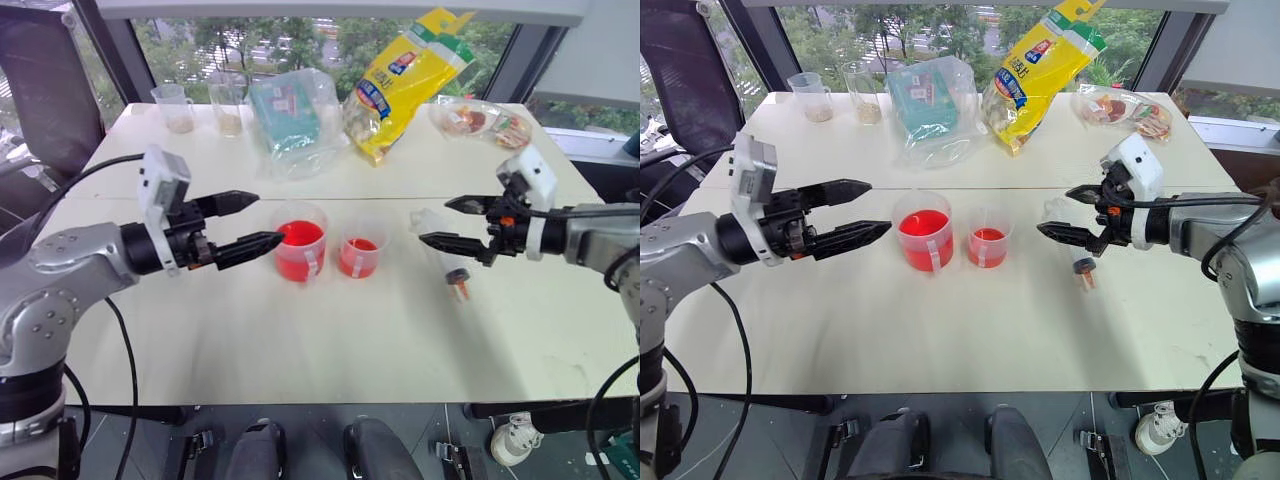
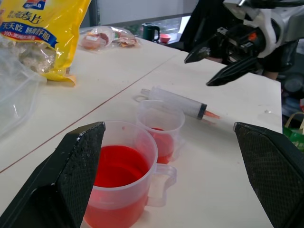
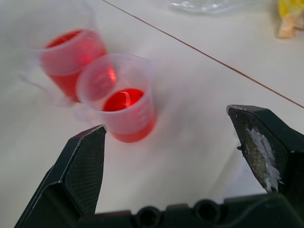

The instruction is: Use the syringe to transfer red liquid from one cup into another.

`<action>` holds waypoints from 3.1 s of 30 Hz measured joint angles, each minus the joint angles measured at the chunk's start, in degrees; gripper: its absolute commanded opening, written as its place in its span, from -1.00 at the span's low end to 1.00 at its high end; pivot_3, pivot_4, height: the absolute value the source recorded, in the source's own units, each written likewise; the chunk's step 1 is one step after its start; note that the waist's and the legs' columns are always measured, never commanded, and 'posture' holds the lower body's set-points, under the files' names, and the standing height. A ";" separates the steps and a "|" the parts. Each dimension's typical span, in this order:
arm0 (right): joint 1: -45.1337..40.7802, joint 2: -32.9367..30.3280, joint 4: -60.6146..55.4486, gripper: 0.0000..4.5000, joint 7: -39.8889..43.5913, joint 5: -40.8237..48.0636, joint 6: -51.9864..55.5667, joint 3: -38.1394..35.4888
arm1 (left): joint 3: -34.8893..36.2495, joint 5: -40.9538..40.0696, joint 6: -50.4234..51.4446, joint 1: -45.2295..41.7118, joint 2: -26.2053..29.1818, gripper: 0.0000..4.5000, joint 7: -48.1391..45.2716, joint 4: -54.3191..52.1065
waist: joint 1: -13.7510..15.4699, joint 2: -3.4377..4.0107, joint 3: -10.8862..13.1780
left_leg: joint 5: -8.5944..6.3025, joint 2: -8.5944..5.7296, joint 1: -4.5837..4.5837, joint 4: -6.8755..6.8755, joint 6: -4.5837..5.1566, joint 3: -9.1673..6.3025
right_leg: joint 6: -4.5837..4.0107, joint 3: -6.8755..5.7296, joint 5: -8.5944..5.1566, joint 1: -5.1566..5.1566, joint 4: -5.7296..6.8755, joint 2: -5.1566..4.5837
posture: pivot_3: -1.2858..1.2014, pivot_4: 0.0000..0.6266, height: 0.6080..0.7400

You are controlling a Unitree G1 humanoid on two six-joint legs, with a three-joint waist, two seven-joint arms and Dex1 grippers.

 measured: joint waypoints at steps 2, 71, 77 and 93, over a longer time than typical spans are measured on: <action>-2.43 0.03 2.23 0.98 -0.43 -1.46 0.68 2.05 | -0.33 0.34 -0.60 0.00 -0.34 1.00 0.07 0.00 | -0.04 0.00 0.00 | 0.00 0.00 0.00 0.00 0.00 0.00 | 0.00 0.00 0.00 0.00 0.00 0.00 | 0.03 -0.52 1.00; -5.05 55.30 20.33 -0.39 -9.87 -12.06 -45.56 7.30 | -2.53 3.41 -2.28 -12.29 3.38 1.00 -7.39 10.62 | -0.27 0.01 0.00 | 0.03 0.00 -0.04 -0.02 -0.05 0.02 | 0.00 -0.02 0.01 -0.16 0.16 -0.02 | 0.03 -0.52 1.00; -2.34 54.67 22.91 -0.39 -8.42 -14.67 -48.06 10.62 | -3.87 3.65 -2.21 -13.66 0.14 1.00 -6.16 10.99 | -0.26 0.01 0.00 | 0.04 0.00 -0.03 -0.01 -0.07 0.02 | 0.00 -0.02 0.01 -0.17 0.20 -0.02 | 0.03 -0.52 1.00; -1.99 54.40 22.99 -0.39 -8.36 -15.67 -48.19 11.59 | -5.57 4.37 -1.90 -14.57 -3.80 1.00 -6.88 13.46 | -0.25 0.01 0.00 | 0.04 0.00 -0.03 -0.01 -0.08 0.02 | 0.00 -0.02 0.01 -0.17 0.20 -0.02 | 0.03 -0.52 1.00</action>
